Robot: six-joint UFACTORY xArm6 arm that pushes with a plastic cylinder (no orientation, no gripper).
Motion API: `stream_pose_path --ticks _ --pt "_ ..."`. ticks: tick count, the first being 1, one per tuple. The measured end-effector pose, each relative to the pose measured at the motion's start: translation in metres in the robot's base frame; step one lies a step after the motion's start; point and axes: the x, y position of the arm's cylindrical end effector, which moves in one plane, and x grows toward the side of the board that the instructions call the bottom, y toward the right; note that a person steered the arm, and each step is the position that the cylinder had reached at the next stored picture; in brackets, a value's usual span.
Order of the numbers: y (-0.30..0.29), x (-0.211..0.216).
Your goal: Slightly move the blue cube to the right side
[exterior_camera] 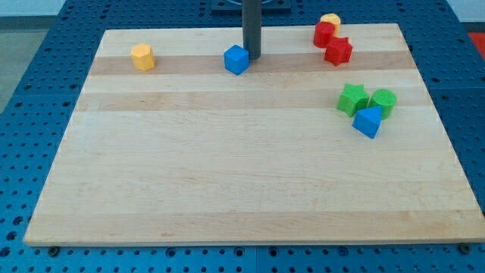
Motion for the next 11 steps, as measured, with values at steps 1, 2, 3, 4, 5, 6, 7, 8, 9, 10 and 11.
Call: stream_pose_path --ticks 1,2,3,4,5,6,7,8,9,10,11 --pt "0.012 0.011" --pt "0.002 0.029" --pt "0.002 0.029" --pt "0.002 0.028" --pt "0.002 0.026" --pt "-0.013 0.037" --pt "-0.018 0.039" --pt "-0.018 0.021" --pt "-0.022 0.045" --pt "-0.069 0.050" --pt "-0.097 0.006"
